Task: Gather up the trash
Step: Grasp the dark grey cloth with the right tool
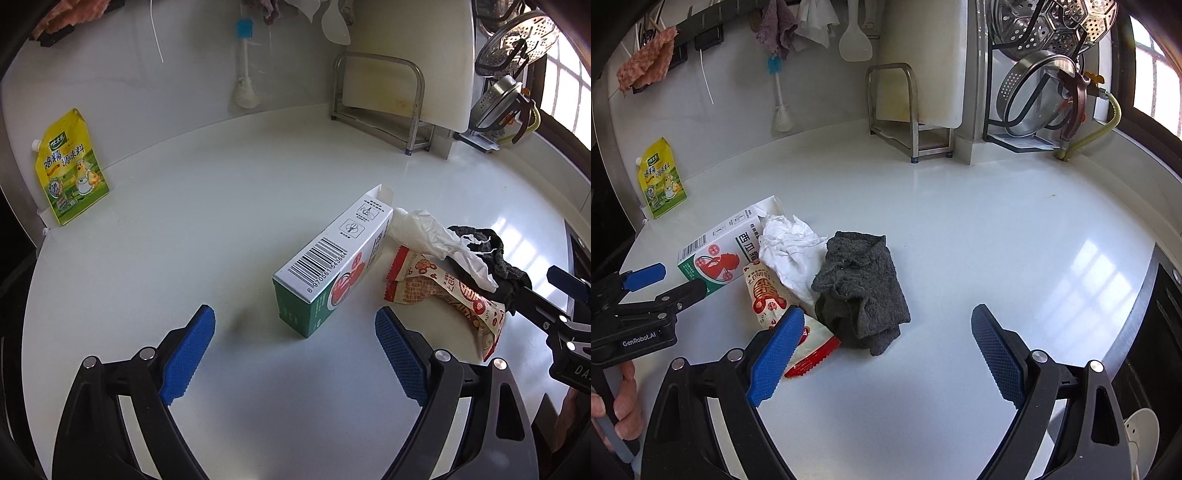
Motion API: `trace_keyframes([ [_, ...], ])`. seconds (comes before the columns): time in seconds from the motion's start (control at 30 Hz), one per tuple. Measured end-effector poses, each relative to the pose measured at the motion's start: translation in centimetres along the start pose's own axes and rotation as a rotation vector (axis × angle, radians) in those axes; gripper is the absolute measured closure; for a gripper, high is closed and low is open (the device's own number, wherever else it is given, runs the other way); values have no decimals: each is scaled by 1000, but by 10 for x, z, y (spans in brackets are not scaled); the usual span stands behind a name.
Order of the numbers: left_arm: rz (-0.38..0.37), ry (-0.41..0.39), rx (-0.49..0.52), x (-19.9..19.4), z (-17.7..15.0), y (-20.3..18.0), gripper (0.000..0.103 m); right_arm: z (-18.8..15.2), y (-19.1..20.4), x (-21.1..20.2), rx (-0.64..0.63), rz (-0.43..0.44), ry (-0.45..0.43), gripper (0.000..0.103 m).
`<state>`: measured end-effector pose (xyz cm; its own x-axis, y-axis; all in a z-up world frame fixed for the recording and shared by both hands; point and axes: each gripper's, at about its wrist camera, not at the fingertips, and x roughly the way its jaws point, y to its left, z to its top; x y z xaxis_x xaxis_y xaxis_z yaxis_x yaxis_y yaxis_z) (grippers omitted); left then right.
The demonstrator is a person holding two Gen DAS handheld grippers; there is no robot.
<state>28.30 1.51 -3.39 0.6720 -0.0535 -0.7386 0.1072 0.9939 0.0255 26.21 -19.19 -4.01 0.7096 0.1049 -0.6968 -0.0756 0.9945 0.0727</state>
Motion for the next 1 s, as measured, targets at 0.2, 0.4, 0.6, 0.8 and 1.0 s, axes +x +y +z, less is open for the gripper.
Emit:
trace_keyframes([
  [0.2, -3, 14, 10, 8, 7, -1, 16, 7, 0, 17, -16, -3, 38, 15],
  [0.4, -5, 27, 17, 15, 10, -2, 16, 9, -6, 29, 4, 19, 71, 15],
  [0.6, -6, 30, 29, 20, 14, -7, 16, 14, -4, 37, 1, 37, 74, 16],
  [0.8, -12, 50, 18, 28, 16, -4, 16, 14, -1, 44, -5, 96, 92, 42],
  [1.0, -9, 52, 22, 34, 19, -5, 16, 12, -1, 39, -10, 132, 74, 66],
])
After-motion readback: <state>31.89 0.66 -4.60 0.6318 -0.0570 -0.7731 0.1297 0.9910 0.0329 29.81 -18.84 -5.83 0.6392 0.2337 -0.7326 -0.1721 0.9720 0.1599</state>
